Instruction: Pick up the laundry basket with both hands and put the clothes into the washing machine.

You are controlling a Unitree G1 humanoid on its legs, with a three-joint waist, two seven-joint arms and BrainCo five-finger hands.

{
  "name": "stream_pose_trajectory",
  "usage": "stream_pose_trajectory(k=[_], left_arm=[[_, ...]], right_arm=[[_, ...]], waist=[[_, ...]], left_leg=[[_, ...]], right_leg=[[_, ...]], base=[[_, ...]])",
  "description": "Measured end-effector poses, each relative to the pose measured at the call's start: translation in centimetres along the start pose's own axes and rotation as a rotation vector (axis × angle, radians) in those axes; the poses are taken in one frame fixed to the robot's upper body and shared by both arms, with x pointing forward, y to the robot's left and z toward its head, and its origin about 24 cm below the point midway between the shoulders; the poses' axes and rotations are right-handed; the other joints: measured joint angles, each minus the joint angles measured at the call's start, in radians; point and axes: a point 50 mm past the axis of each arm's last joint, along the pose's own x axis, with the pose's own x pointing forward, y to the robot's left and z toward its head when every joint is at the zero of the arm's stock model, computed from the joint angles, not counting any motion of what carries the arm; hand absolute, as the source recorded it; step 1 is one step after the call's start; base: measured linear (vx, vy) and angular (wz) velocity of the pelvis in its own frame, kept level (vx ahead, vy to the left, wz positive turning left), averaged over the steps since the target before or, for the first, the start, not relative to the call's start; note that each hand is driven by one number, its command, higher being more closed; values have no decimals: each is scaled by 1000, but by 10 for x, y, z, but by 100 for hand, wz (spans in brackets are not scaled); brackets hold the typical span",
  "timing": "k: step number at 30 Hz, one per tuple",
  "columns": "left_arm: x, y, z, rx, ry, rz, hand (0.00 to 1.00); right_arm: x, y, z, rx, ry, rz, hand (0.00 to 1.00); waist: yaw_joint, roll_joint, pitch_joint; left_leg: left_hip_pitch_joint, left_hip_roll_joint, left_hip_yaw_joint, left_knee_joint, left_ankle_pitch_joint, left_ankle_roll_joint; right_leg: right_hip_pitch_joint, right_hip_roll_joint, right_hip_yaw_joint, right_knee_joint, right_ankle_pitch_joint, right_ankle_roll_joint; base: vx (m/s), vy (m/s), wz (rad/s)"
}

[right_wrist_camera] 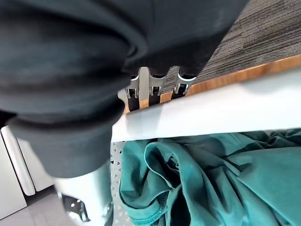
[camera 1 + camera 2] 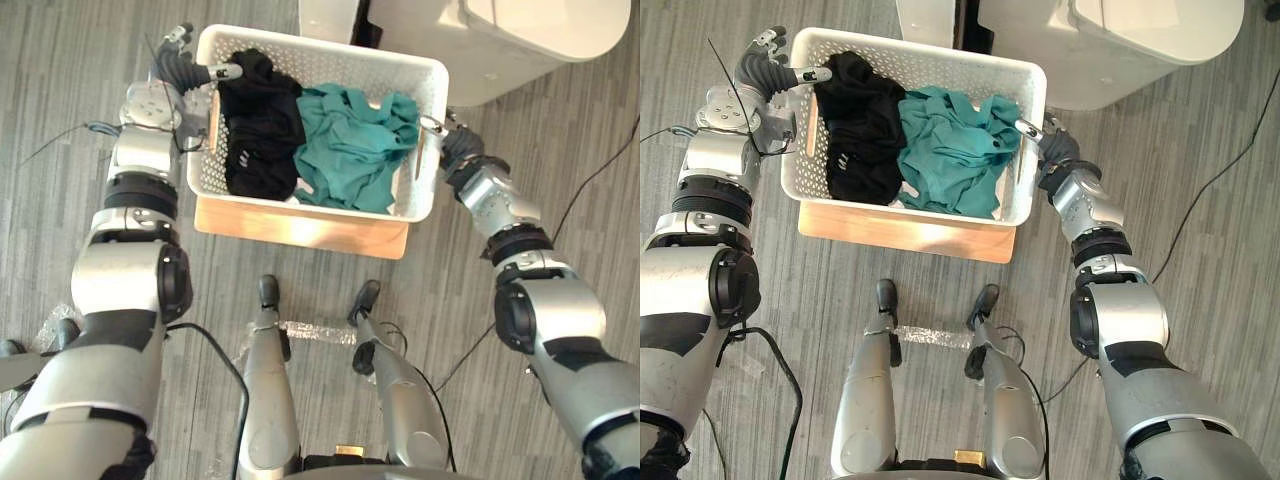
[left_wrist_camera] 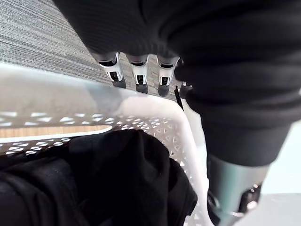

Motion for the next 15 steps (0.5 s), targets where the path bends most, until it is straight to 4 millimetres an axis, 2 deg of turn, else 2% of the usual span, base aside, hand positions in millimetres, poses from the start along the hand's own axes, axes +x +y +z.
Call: stream_pose_trajectory(k=[4, 8, 12, 15], left_arm=[[0, -2, 1, 64, 1, -5, 0], [0, -4, 7, 136, -37, -30, 0], [-1, 1, 10, 208, -61, -42, 0], [-2, 5, 14, 234, -88, -42, 0]], right_arm=[[1, 1, 8, 6, -18, 4, 0], [2, 8, 22, -31, -44, 37, 0], [3, 9, 17, -67, -18, 42, 0], [3, 6, 10, -89, 19, 29, 0]], waist=[[2, 0, 0], [4, 0, 0], [4, 0, 0], [2, 0, 0]], left_leg=[[-14, 8, 0, 13, -2, 0], [-47, 11, -1, 16, -2, 3], [-65, 20, 5, 12, -3, 6], [-79, 29, 15, 11, -2, 7]], right_leg=[[-2, 6, -8, 0, 3, -2], [-30, 6, -8, 0, 22, 19], [-48, 9, -7, 0, 44, 48], [-61, 12, 1, 0, 54, 54]], base=[[54, -1, 2], [10, 2, 0], [0, 1, -1], [0, 0, 0]])
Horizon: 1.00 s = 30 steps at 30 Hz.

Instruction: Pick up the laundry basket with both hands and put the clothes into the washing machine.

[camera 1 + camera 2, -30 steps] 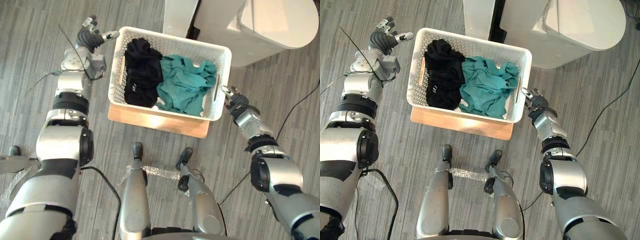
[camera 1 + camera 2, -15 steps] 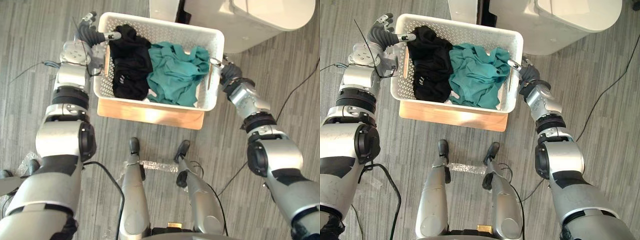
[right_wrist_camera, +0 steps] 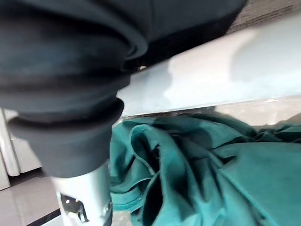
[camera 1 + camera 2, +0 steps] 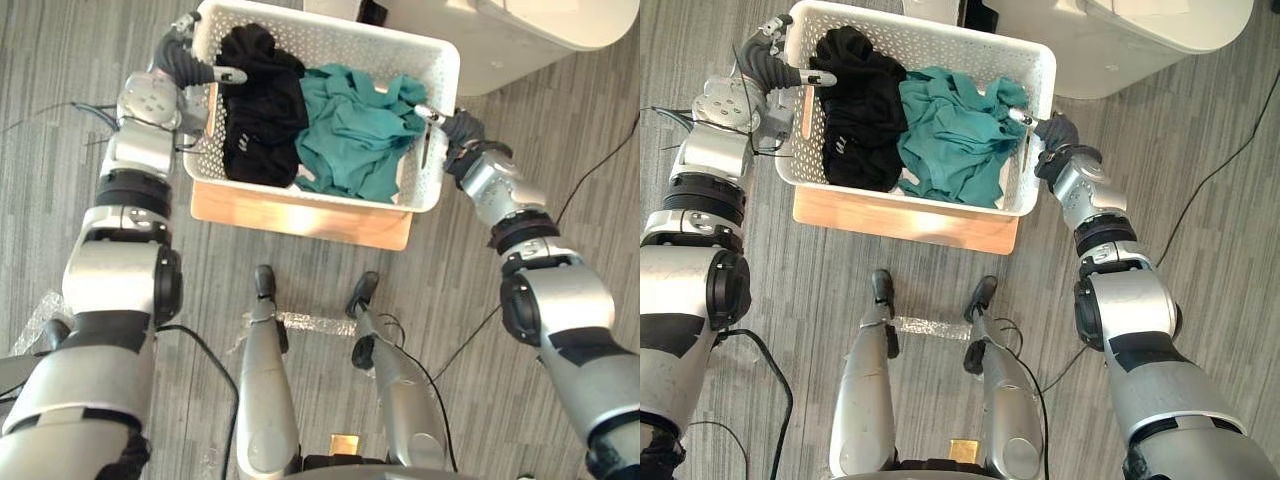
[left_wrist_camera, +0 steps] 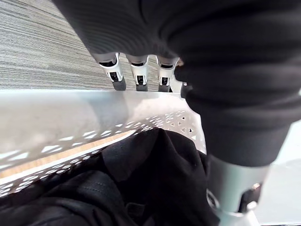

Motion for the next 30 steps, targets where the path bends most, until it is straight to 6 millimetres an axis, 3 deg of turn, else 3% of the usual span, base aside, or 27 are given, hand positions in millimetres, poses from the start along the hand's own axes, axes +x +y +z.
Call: stream_pose_trajectory(k=[4, 6, 9, 14, 18, 30], left_arm=[[-2, 10, 2, 15, -20, 30, 0], [-3, 13, 2, 18, -25, 57, 0], [-4, 22, 0, 23, -18, 85, 0], [-13, 37, -29, 88, 75, 110, 0], [-17, 53, -29, 105, 75, 126, 0], [-23, 79, -31, -23, 76, 203, 0]], right_arm=[[0, 3, 0, -27, 3, 29, 0], [0, 3, 1, -21, -5, 41, 0], [0, 5, 3, -25, -13, 51, 0], [-3, 0, 1, -11, -40, 59, 0], [-4, 1, 4, 23, -66, 78, 0], [-8, -10, 10, 62, -82, 74, 0]], waist=[[-2, -1, 0], [-3, -1, 0], [-6, -1, 0], [-13, -4, -2], [-4, -5, -3], [2, -10, -4]], left_leg=[[-11, 4, 13, -13, 12, 7], [-15, 10, 19, -17, 16, 8], [-14, 14, 20, -40, 27, 5], [-14, 14, 18, -63, 47, 10], [-14, 19, 20, -77, 67, -8], [-67, 18, 20, -29, 58, -5]], right_leg=[[-18, 1, 9, -2, 7, 7], [-25, 5, 9, -3, 19, -7], [-27, 11, 10, -19, 38, 15], [-23, 15, 14, -41, 40, 12], [-18, 28, 22, -66, 40, 11], [-36, 30, 34, -88, 38, 10]], base=[[3, -2, -2], [7, -15, -5], [11, -8, -1], [36, 3, 5], [36, -3, 2], [-1, 11, 0]])
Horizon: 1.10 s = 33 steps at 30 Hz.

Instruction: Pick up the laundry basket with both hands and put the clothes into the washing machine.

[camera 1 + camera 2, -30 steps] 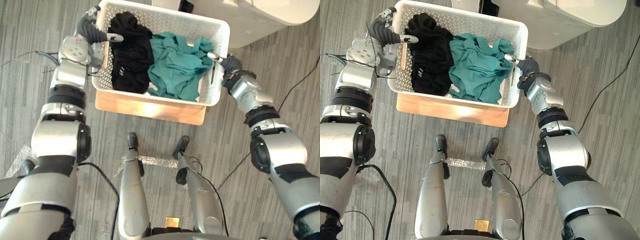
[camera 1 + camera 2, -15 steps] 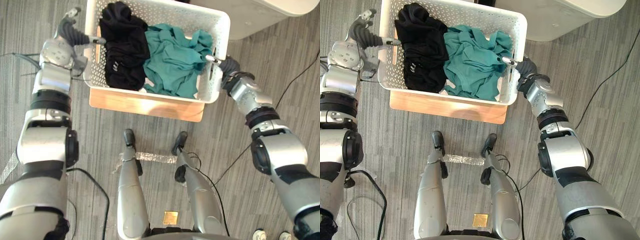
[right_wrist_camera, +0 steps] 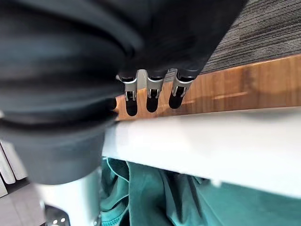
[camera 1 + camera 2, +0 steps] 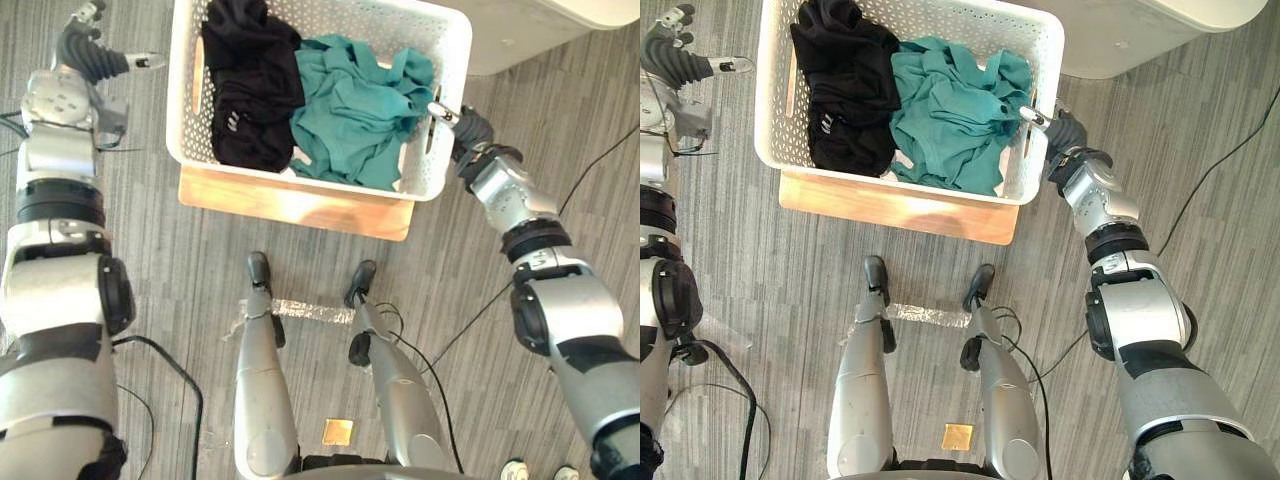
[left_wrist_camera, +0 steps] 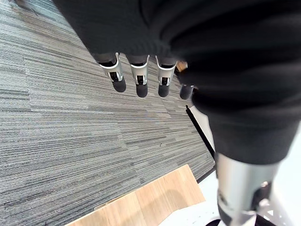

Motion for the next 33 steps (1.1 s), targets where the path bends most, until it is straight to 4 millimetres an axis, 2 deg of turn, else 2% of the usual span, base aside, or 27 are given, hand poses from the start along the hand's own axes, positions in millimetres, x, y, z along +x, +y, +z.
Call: stream_pose_trajectory(k=[2, 7, 20, 29, 33], left_arm=[[0, -2, 0, 17, -2, -26, 0], [0, -21, 1, 126, -1, -119, 0], [-1, -35, -1, 183, -20, -167, 0], [-3, -25, -12, 103, 7, -124, 0], [-4, -1, -16, -13, 18, -36, 0]], right_arm=[[0, 1, 3, -4, -9, 7, 0], [-1, -1, 2, -50, 2, 10, 0], [-2, -2, 6, -238, -3, 14, 0], [2, 8, 9, -305, 5, 35, 0], [3, 12, 8, -308, 7, 49, 0]], waist=[[0, -11, 2], [1, -29, 1], [0, -31, 1], [-5, -31, 1], [-2, -31, 1]], left_leg=[[-23, 1, -5, 24, -2, 0], [-59, 4, -20, 51, -4, 2], [-89, 5, -15, 63, -4, 8], [-86, 9, -4, 67, -4, 8], [-82, 17, 2, 70, -4, 7]], right_leg=[[-9, 1, 0, -2, -15, -15], [-24, 5, -6, -4, -19, -11], [-55, 4, 0, -1, -15, -16], [-57, 4, 7, -1, -10, -27], [-58, 11, 16, -1, -2, -37]], base=[[-16, -6, 0], [9, -2, 1], [28, -16, -2], [19, -6, -2], [36, -13, -7]])
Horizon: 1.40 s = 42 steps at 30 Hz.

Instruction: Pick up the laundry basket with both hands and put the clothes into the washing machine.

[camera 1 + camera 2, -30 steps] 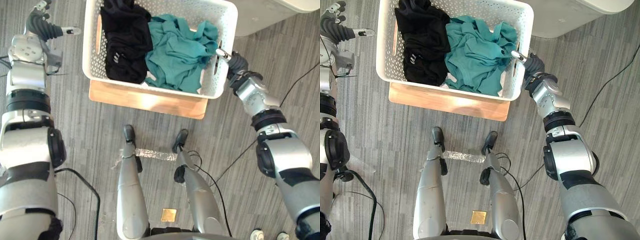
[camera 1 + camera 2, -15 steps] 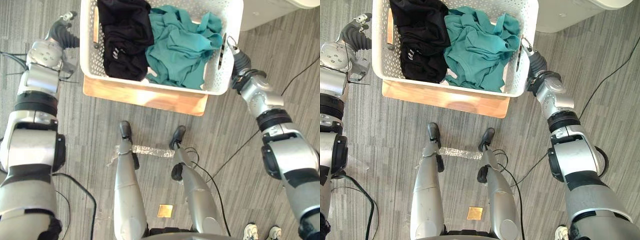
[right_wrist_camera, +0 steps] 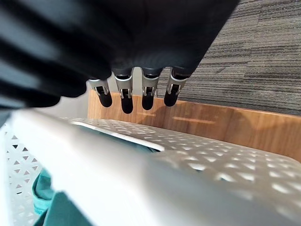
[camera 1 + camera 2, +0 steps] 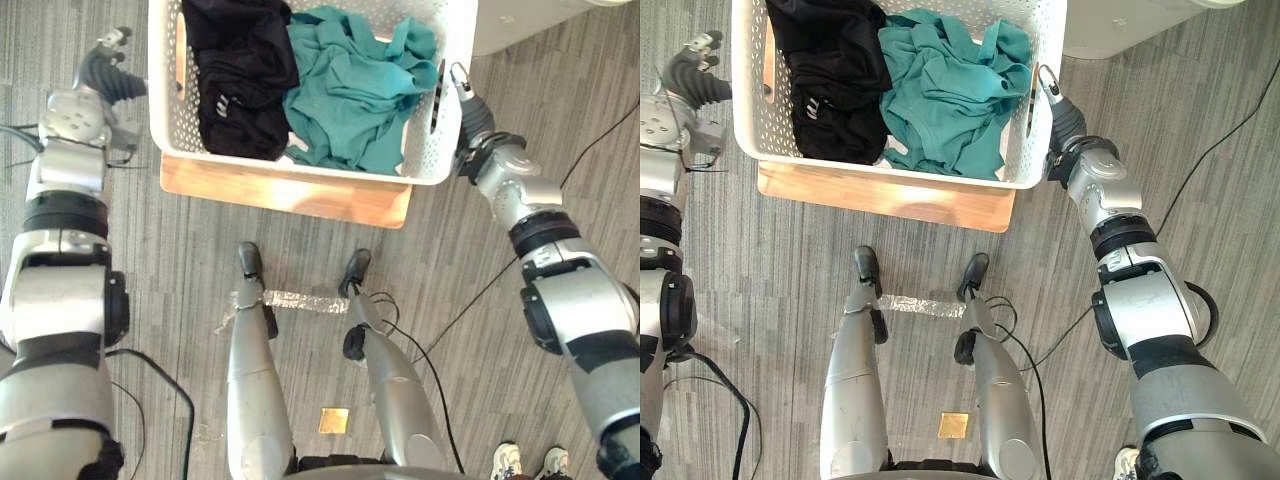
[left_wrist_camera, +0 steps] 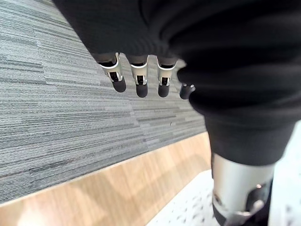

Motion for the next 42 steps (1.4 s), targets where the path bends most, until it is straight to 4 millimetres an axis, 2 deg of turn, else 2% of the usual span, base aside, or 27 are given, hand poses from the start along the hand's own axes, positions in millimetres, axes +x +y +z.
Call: stream_pose_trajectory(k=[3, 4, 6, 9, 12, 15, 19, 26, 33, 40, 42], left_arm=[[-4, 24, -2, -60, 0, 74, 0], [-14, 66, -5, -116, 11, 207, 0], [-16, 74, -5, -129, 9, 236, 0], [-17, 75, -5, -133, 16, 243, 0], [-14, 69, 1, -225, -24, 206, 0], [-7, 51, 19, -259, -86, 89, 0], [0, 25, 40, -155, -136, -72, 0], [2, -16, 32, 76, -81, -264, 0], [3, -17, 20, 192, -29, -266, 0], [6, -35, 26, 101, -59, -220, 0], [7, -34, 27, 63, -60, -197, 0]], right_arm=[[1, 4, -1, 0, 3, 11, 0], [3, 13, -7, -8, 42, 34, 0], [3, 15, -8, -6, 44, 40, 0], [3, 16, -9, -7, 48, 43, 0], [4, 19, -12, -3, 62, 44, 0], [4, 18, -13, 7, 74, 41, 0], [1, 10, -14, -2, 83, 28, 0], [-2, 3, -15, -40, 95, 30, 0], [-2, 5, -16, -75, 88, 39, 0], [1, 10, -7, -84, 61, 56, 0], [2, 11, -5, -91, 59, 60, 0]], waist=[[1, 0, 0], [4, 0, 0], [4, 0, 0], [5, 0, 0], [5, 0, 0], [7, 0, 0], [22, 1, 0], [31, 3, 0], [29, 5, 0], [21, 4, 0], [21, 4, 0]], left_leg=[[7, 1, 9, 0, 0, 0], [31, 6, 26, 0, -2, -1], [31, 7, 27, 3, -2, -1], [31, 8, 27, 7, -2, -1], [31, 10, 26, 19, -7, 0], [31, 10, 23, 21, -7, 0], [32, 10, 22, 21, -7, 0], [32, 6, 23, 25, -8, 2], [32, 6, 24, 25, -9, 2], [15, 11, 28, 32, -11, 1], [13, 14, 28, 33, -11, 1]], right_leg=[[1, 0, 10, 0, 2, -2], [14, 0, 20, 0, 0, 1], [14, 1, 21, 0, -1, 1], [17, 1, 20, -2, -1, 2], [24, 3, 18, -6, -1, 2], [28, 3, 13, -9, 1, 0], [30, 3, 12, -10, 1, -1], [32, -1, 13, -11, 5, -23], [32, -1, 16, -13, 5, -23], [16, 2, 16, -13, 5, -23], [14, 4, 16, -12, 5, -23]], base=[[64, -2, -10], [103, 2, -16], [71, 4, -9], [39, 9, 0], [37, 10, -1], [39, 7, 2], [42, 8, 1], [39, 14, 1], [38, 6, 0], [39, 2, -3], [41, -8, -4]])
